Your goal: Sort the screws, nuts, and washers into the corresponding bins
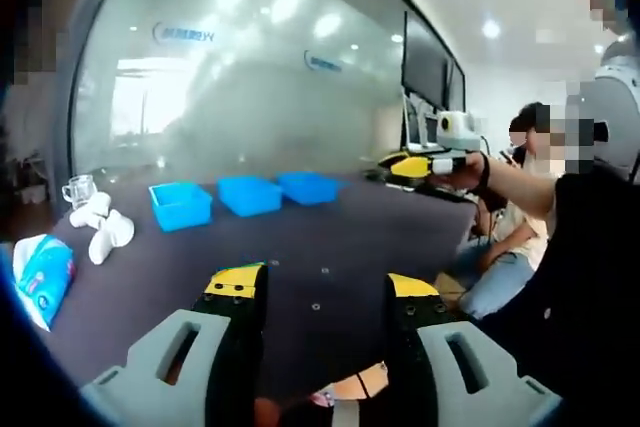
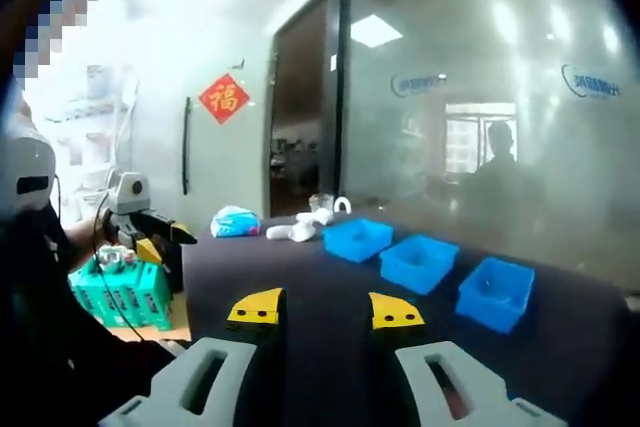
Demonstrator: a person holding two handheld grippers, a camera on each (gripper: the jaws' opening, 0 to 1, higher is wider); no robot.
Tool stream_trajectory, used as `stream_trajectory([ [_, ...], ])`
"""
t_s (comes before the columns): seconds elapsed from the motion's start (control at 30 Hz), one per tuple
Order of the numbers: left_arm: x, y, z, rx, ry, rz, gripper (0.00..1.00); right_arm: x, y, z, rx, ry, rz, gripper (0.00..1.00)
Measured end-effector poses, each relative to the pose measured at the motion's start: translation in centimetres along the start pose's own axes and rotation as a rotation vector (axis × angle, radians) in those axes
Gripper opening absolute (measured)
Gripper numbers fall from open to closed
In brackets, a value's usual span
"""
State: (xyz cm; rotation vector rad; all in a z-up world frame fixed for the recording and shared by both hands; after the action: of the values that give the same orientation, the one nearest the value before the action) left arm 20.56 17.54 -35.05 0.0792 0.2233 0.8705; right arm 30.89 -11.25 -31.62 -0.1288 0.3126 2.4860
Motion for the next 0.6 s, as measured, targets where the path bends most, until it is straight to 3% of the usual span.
stream_trajectory([
  [0.2, -0.2, 0.1, -0.3, 0.013, -0.002, -0.004, 0.44, 1.6, -0.3, -0.9, 0.096, 0.119, 0.092, 0.32],
  [0.6, -0.4, 0.2, -1.2, 0.043, -0.007, -0.006, 0.43, 2.7, -2.8, -0.5, 0.207, 0.132, 0.222, 0.27],
])
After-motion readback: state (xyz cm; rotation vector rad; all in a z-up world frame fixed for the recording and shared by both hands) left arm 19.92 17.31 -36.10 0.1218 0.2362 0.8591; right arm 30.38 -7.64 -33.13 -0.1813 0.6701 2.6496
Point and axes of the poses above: the point that each gripper's makers call its tool centre point, and the gripper's own axes: y roughly backward along the fingers, x roughly to its left, z roughly out of its top, the point moved 5 cm from there along y, roughly backward along the fingers, and after that the axes turned 6 degrees about y, right-handed, at the moved point
